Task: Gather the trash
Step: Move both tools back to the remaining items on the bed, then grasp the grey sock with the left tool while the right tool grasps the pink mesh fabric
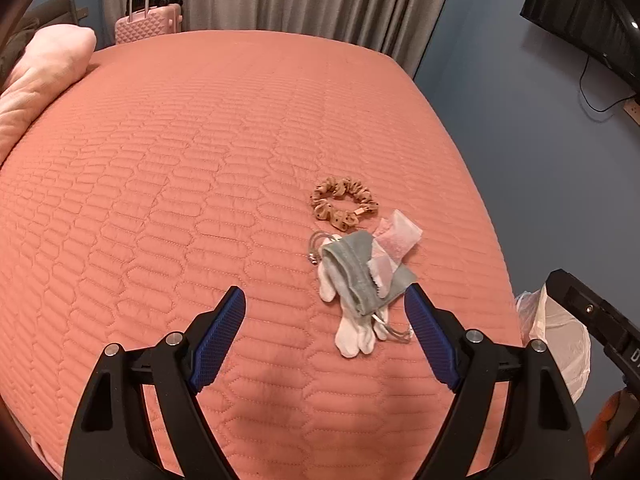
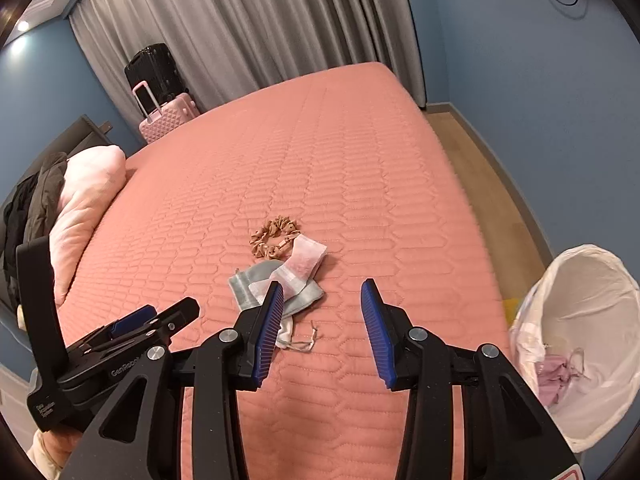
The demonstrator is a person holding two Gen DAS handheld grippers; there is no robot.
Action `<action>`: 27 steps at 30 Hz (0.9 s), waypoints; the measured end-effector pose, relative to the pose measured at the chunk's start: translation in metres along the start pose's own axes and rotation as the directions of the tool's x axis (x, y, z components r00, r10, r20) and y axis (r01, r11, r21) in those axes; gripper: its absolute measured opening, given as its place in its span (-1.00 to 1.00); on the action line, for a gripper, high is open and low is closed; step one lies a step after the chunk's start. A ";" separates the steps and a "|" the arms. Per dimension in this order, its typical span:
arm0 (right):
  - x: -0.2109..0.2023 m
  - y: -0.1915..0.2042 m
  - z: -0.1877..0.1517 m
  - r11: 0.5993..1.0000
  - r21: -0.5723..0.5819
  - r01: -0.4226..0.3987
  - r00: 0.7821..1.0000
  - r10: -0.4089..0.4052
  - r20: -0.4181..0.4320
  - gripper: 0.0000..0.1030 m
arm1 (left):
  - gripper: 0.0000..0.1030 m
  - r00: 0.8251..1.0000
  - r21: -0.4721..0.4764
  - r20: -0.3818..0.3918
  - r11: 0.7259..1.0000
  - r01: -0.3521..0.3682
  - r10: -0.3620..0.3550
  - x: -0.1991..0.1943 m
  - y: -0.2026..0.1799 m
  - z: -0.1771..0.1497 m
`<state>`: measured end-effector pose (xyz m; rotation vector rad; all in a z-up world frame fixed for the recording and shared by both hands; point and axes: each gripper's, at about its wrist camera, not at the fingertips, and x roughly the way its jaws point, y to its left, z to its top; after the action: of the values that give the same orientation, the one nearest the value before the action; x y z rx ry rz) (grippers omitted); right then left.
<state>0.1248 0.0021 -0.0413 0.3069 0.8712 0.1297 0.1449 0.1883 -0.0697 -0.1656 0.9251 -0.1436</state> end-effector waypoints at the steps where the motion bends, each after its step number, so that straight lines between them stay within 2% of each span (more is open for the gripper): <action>1: 0.011 0.001 0.002 1.000 0.005 -0.003 1.000 0.003 -0.014 -0.22 | 0.52 1.000 -0.008 -0.005 1.000 -0.004 0.004 0.004 0.005 0.001; 10: 0.100 0.005 0.020 0.998 0.063 -0.011 0.993 0.018 -0.115 -0.22 | 0.52 1.000 -0.028 -0.028 0.999 -0.015 0.014 0.029 0.027 0.019; 21: 0.165 0.000 0.026 0.988 0.154 -0.021 0.981 0.051 -0.190 -0.21 | 0.51 0.999 -0.009 -0.046 1.000 0.019 -0.020 0.049 0.016 0.031; 22: 0.167 -0.002 0.025 0.988 0.155 -0.021 0.980 0.051 -0.190 -0.30 | 0.51 0.998 -0.007 -0.050 1.000 0.026 -0.026 0.051 0.016 0.030; 23: 0.168 -0.002 0.025 0.988 0.154 -0.025 0.980 0.054 -0.190 -0.54 | 0.51 0.998 -0.005 -0.051 1.000 0.027 -0.028 0.052 0.014 0.030; 24: 0.168 -0.004 0.024 0.988 0.152 -0.028 0.980 0.057 -0.190 -0.68 | 0.51 0.998 -0.003 -0.054 1.000 0.026 -0.026 0.055 0.013 0.029; 27: 0.159 -0.008 0.023 0.989 0.144 -0.036 0.984 0.060 -0.167 -0.80 | 0.50 0.997 0.004 -0.062 0.999 0.042 -0.042 0.058 0.008 0.027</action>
<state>0.2438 0.0271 -0.1462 0.4533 1.0456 0.1412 0.2018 0.1871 -0.1011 -0.1763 0.9830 -0.1909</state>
